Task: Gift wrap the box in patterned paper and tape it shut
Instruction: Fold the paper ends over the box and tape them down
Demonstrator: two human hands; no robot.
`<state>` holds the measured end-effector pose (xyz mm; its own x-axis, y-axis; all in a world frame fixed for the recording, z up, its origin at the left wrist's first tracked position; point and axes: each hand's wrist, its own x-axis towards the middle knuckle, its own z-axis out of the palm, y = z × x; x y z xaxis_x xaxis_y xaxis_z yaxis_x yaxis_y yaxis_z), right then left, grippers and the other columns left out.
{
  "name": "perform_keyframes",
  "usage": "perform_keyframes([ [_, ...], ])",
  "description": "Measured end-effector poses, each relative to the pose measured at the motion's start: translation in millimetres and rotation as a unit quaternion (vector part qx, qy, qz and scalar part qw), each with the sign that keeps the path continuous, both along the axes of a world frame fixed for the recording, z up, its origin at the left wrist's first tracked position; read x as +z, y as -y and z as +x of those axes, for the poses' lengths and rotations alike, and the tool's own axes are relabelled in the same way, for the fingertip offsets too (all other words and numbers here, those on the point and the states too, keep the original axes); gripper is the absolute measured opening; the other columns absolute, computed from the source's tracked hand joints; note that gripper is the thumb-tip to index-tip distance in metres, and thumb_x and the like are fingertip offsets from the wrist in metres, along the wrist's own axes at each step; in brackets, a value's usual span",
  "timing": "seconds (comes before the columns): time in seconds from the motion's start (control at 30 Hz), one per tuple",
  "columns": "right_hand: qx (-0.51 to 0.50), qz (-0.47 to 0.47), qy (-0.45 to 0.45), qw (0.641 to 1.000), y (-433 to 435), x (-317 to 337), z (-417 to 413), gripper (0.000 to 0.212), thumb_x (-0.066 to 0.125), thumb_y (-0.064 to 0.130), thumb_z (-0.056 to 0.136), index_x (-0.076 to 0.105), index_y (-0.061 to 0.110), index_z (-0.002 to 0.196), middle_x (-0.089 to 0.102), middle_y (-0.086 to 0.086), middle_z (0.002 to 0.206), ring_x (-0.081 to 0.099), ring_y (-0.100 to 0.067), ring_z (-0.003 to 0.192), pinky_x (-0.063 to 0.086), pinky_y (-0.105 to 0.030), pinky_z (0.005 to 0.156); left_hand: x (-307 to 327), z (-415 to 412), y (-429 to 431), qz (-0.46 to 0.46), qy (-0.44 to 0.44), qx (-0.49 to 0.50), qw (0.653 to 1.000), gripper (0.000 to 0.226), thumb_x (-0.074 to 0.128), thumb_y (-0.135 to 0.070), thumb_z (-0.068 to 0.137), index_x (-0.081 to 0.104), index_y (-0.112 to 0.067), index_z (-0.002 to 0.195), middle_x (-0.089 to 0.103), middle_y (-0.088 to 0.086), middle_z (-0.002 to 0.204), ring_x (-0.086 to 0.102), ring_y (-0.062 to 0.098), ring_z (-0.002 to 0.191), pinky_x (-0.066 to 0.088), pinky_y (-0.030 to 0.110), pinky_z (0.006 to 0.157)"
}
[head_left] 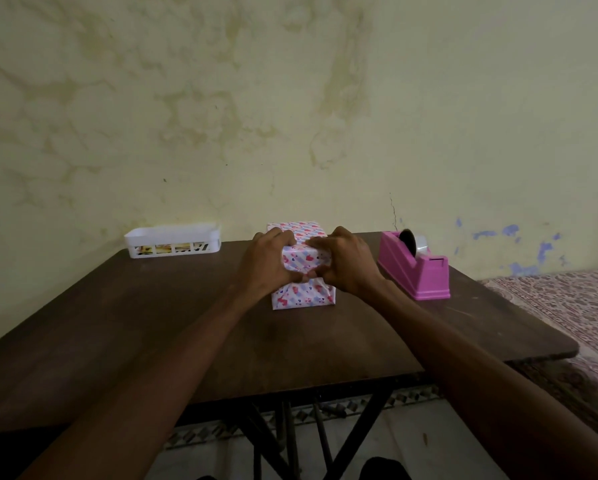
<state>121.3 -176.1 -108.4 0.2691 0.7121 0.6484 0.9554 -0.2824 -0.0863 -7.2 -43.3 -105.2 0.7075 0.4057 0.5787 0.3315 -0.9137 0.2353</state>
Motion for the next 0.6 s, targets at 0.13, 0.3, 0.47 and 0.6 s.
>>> perform_keyframes([
  [0.13,-0.018,-0.020,-0.005,1.000,24,7,11,0.065,0.081,0.039,0.075,0.060,0.022,0.134,0.060,-0.013,0.117,0.059,-0.028,0.100,0.051,-0.035,0.084,0,17,15,-0.029,0.023,-0.033,0.999,0.077,0.077,-0.063,0.061,0.060,-0.019,0.121,0.059,0.005,0.128,0.054,0.021,0.111,0.045,0.033,0.094],
  [0.3,-0.043,-0.036,-0.021,0.998,58,9,38,0.062,0.083,0.035,0.073,0.062,0.026,0.131,0.064,-0.009,0.117,0.060,-0.024,0.101,0.048,-0.033,0.083,0,44,42,-0.033,0.041,-0.070,0.996,0.069,0.080,-0.059,0.061,0.064,-0.020,0.114,0.062,0.003,0.122,0.054,0.020,0.108,0.045,0.031,0.089],
  [0.47,-0.008,0.107,-0.154,0.982,99,15,67,0.032,0.069,0.004,0.083,0.071,0.016,0.112,0.073,0.001,0.109,0.065,-0.006,0.093,0.055,-0.031,0.087,-2,65,63,-0.014,0.054,-0.083,0.995,0.067,0.084,-0.056,0.058,0.066,-0.018,0.111,0.063,0.002,0.120,0.054,0.022,0.108,0.043,0.031,0.089],
  [0.6,-0.281,0.185,-0.243,0.910,133,14,98,0.022,0.048,0.011,0.090,0.068,0.015,0.095,0.072,-0.006,0.102,0.063,-0.025,0.089,0.051,-0.035,0.075,0,77,75,-0.009,0.057,-0.086,0.995,0.065,0.084,-0.056,0.056,0.065,-0.020,0.106,0.064,0.000,0.113,0.054,0.023,0.104,0.044,0.032,0.084],
])
